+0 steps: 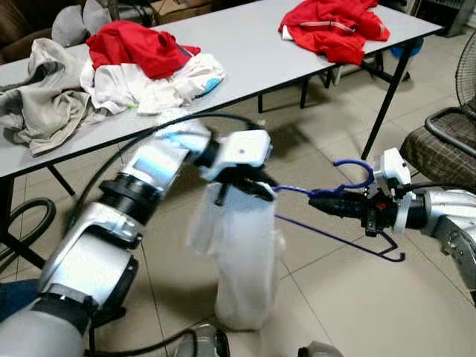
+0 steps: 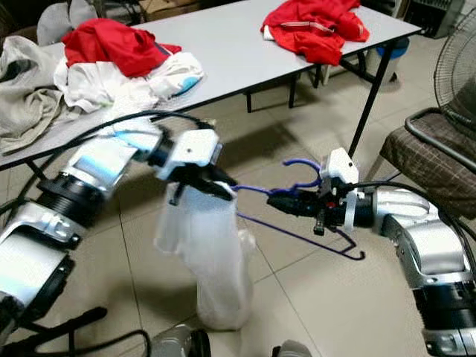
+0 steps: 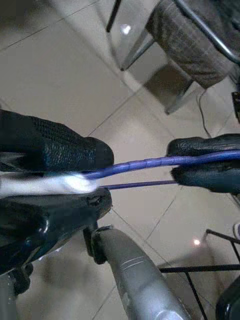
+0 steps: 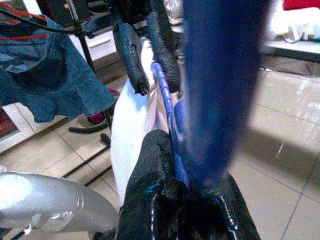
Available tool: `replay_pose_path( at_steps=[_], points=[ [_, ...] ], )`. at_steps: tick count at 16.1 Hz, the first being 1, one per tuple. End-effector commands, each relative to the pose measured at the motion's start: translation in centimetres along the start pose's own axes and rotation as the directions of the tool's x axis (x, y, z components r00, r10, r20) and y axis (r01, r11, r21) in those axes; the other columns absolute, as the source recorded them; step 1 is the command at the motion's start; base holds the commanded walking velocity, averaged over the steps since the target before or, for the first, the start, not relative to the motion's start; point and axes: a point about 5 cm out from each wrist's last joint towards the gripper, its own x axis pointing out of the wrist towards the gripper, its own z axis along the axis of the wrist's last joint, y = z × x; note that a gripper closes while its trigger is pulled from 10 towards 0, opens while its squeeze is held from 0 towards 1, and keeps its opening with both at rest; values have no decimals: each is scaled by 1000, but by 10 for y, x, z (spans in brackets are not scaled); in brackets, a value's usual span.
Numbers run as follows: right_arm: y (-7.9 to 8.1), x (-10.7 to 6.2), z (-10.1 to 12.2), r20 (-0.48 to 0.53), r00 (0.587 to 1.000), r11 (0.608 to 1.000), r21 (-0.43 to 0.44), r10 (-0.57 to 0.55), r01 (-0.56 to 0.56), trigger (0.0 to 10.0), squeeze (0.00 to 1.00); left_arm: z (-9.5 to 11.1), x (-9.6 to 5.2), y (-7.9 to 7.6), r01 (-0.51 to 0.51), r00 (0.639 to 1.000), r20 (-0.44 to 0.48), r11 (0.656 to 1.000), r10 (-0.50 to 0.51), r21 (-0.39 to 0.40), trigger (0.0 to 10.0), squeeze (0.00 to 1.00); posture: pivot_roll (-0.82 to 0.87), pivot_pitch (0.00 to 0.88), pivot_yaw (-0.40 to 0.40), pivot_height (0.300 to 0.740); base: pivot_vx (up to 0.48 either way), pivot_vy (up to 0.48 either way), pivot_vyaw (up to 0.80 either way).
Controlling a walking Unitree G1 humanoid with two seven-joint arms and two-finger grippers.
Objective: Hang hanger
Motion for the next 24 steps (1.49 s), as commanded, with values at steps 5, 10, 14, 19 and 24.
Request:
replay_pose_path(
  at_steps=[5, 10, 14, 19, 24],
  points=[
    [-1, 0, 8, 51, 998, 999, 0, -48, 48, 0, 0, 16, 0, -1, 51, 996, 71, 998, -54, 39, 10000, 1000, -200, 0, 108, 740, 0, 0, 0],
    [0, -5, 6, 42, 998, 999, 9, -51, 51, 0, 0, 35, -21, 3, 36, 965, 261, 999, -33, -4, 10000, 0, -198, 0, 104, 740, 0, 0, 0],
    [1, -10, 6, 64, 994, 996, 14, -89, 88, 0, 0, 28, -46, 9, -104, 952, 280, 991, 125, -87, 10000, 0, -198, 0, 107, 740, 0, 0, 0],
    [7, -18, 12, 187, 960, 978, 58, -210, 202, 0, 0, 1, -55, 4, -448, 814, 219, 822, 537, -351, 10000, 322, -192, 0, 102, 740, 0, 0, 0],
    [-2, -7, 14, 226, 865, 892, 51, -449, 449, 0, 0, -1, -36, -11, -547, 487, 221, 493, 845, -677, 10000, 1000, -195, 0, 94, 740, 0, 0, 0]
  ],
)
